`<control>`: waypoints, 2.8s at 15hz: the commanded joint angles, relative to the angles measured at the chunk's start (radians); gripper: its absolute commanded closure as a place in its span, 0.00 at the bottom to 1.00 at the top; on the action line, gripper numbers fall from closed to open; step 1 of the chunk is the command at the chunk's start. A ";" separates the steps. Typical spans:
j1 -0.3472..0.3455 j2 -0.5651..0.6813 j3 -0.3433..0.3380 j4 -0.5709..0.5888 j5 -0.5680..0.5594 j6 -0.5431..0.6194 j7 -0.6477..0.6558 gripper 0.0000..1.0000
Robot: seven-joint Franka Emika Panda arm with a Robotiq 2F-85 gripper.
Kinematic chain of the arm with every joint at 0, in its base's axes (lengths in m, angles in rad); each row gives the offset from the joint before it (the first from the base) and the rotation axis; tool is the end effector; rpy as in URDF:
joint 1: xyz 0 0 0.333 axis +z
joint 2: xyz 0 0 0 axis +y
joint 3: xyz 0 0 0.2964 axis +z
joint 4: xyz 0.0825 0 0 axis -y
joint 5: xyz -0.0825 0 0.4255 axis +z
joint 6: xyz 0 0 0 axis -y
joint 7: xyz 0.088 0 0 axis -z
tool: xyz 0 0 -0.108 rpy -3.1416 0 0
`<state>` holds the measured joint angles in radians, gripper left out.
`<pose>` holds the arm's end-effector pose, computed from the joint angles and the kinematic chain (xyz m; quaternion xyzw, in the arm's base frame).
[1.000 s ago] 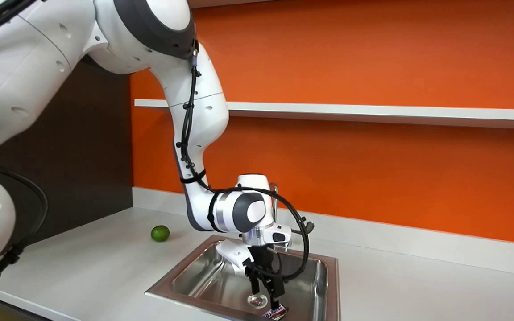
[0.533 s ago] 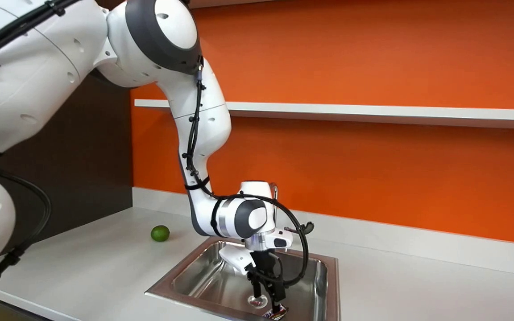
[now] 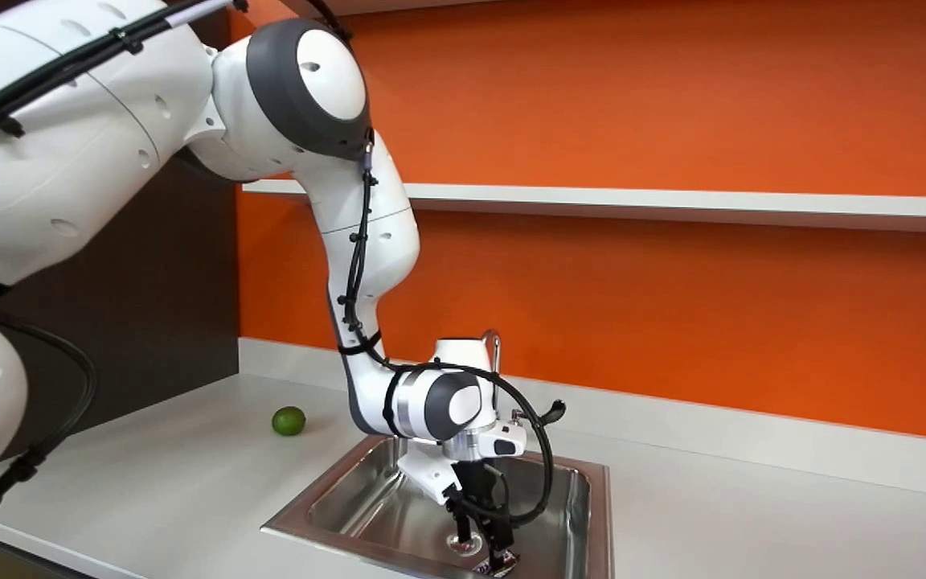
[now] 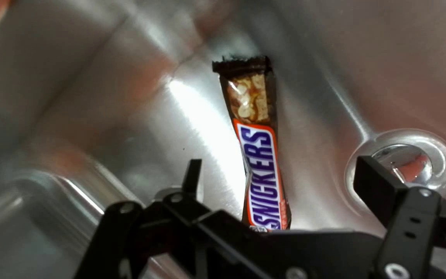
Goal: Remove the brown packet from the sink and place it on the left side of the counter.
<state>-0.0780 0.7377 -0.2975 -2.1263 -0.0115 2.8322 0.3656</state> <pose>0.5049 -0.2225 0.0178 0.9417 -0.3208 -0.0020 0.1009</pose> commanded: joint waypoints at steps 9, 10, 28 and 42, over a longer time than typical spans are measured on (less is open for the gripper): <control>-0.023 0.049 0.022 0.049 0.053 -0.005 -0.052 0.00; -0.023 0.050 0.022 0.050 0.053 -0.006 -0.052 0.00; -0.039 0.090 0.042 0.078 0.054 -0.012 -0.085 1.00; 0.101 -0.080 -0.045 -0.036 -0.023 -0.054 -0.089 0.96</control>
<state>-0.0284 0.7482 -0.3088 -2.0954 0.0002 2.8138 0.2901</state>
